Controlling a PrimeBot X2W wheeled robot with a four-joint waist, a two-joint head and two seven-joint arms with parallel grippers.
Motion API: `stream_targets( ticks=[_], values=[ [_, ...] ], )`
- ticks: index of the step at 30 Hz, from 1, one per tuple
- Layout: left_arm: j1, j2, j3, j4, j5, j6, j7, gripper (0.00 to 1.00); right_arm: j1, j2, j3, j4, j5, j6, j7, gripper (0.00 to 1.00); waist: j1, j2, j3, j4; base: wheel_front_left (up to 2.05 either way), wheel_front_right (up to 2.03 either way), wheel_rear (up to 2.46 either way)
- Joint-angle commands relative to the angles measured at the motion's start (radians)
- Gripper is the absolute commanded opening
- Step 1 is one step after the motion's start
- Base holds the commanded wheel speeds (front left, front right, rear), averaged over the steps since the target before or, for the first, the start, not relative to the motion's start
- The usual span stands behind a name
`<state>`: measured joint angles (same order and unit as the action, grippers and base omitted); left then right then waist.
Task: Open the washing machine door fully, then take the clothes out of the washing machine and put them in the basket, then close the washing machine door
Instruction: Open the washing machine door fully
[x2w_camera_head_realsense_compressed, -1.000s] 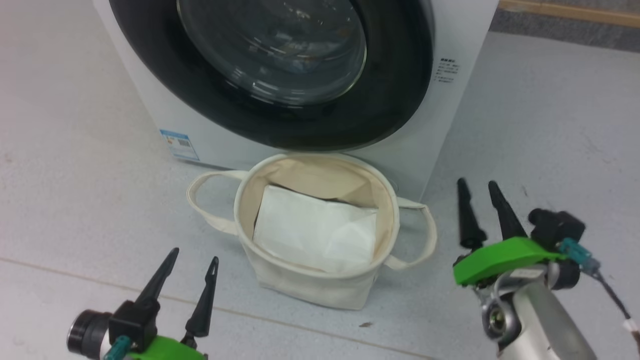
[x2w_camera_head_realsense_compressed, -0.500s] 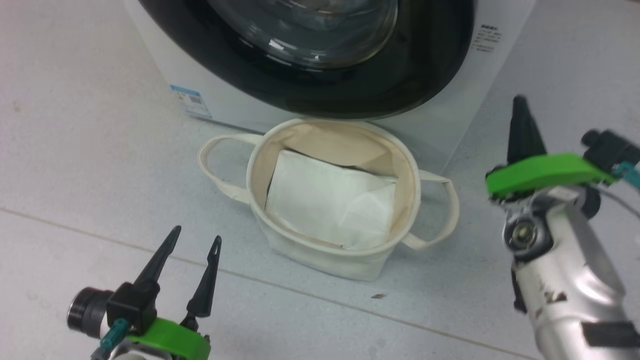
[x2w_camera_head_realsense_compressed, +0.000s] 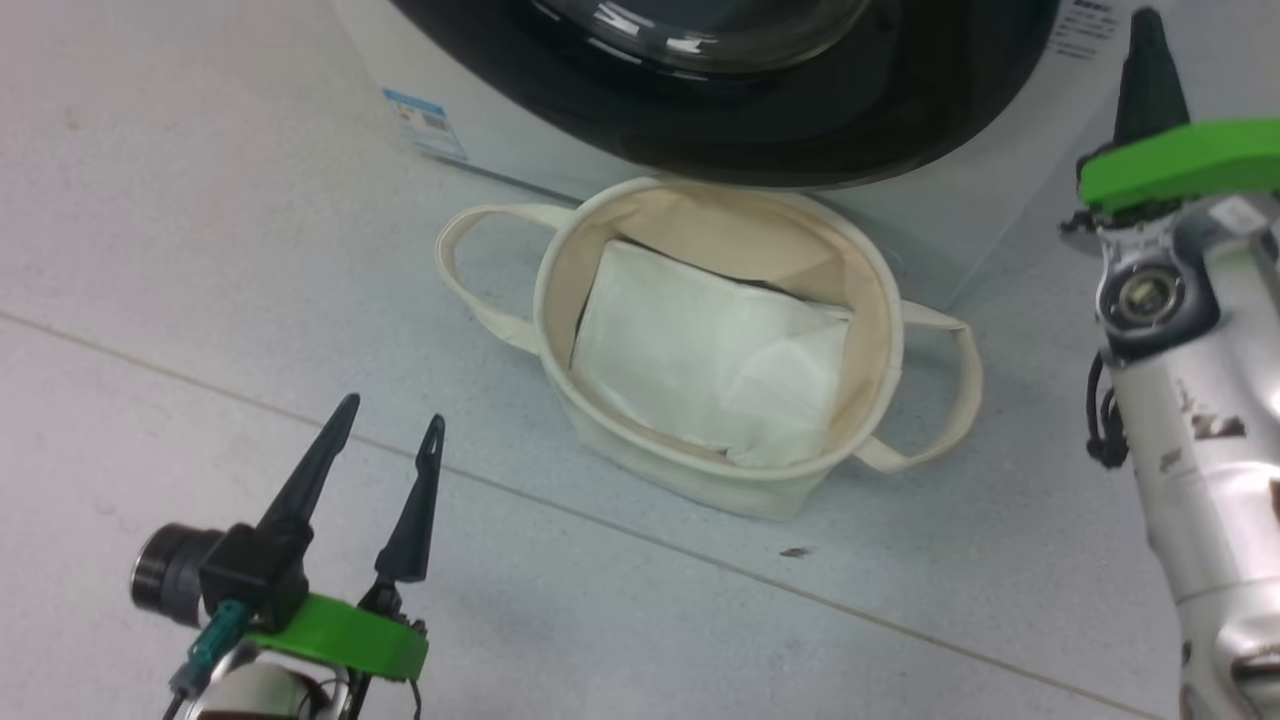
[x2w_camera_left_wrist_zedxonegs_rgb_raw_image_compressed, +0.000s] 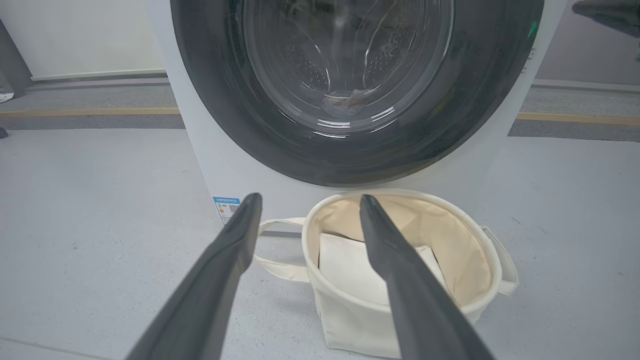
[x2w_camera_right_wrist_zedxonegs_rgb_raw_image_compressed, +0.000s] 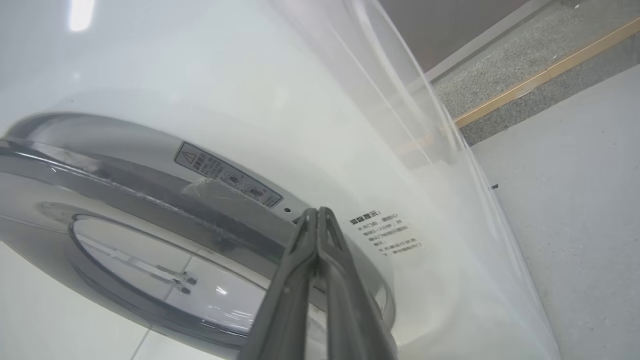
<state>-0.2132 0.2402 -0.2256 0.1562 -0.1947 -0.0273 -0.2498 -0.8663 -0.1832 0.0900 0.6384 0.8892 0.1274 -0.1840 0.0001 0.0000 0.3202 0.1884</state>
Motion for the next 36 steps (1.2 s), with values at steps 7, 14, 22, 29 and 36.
stream_targets(
  ticks=[7, 14, 22, 29, 36],
  values=[
    [-0.048, -0.009, 0.042, -0.056, 0.032, -0.014, -0.012, 1.00, -0.165, -0.021, 0.052, 0.051, 0.148, 0.003, 0.081, 0.00, 0.0000, 0.0000, 0.057, 0.046, 0.00, 0.00, 0.00],
    [-0.051, -0.027, 0.049, -0.055, 0.038, -0.022, -0.012, 1.00, -0.236, -0.051, 0.032, 0.100, 0.312, 0.003, 0.228, 0.00, -0.0001, 0.0000, 0.076, 0.077, 0.00, 0.00, 0.00],
    [-0.029, -0.051, 0.060, -0.045, 0.046, -0.032, -0.012, 1.00, -0.300, -0.103, 0.030, 0.128, 0.439, 0.003, 0.439, 0.00, -0.0001, 0.0000, 0.068, 0.092, 0.00, 0.00, 0.00],
    [-0.007, -0.066, 0.066, -0.028, 0.049, -0.043, -0.012, 1.00, -0.245, -0.114, 0.056, 0.073, 0.485, 0.003, 0.549, 0.00, -0.0001, 0.0000, 0.029, 0.061, 0.00, 0.00, 0.00],
    [0.009, -0.070, 0.076, -0.013, 0.054, -0.049, -0.012, 1.00, -0.167, -0.081, 0.117, 0.068, 0.482, 0.003, 0.652, 0.00, -0.0001, 0.0000, -0.018, 0.035, 0.00, 0.00, 0.00]
  ],
)
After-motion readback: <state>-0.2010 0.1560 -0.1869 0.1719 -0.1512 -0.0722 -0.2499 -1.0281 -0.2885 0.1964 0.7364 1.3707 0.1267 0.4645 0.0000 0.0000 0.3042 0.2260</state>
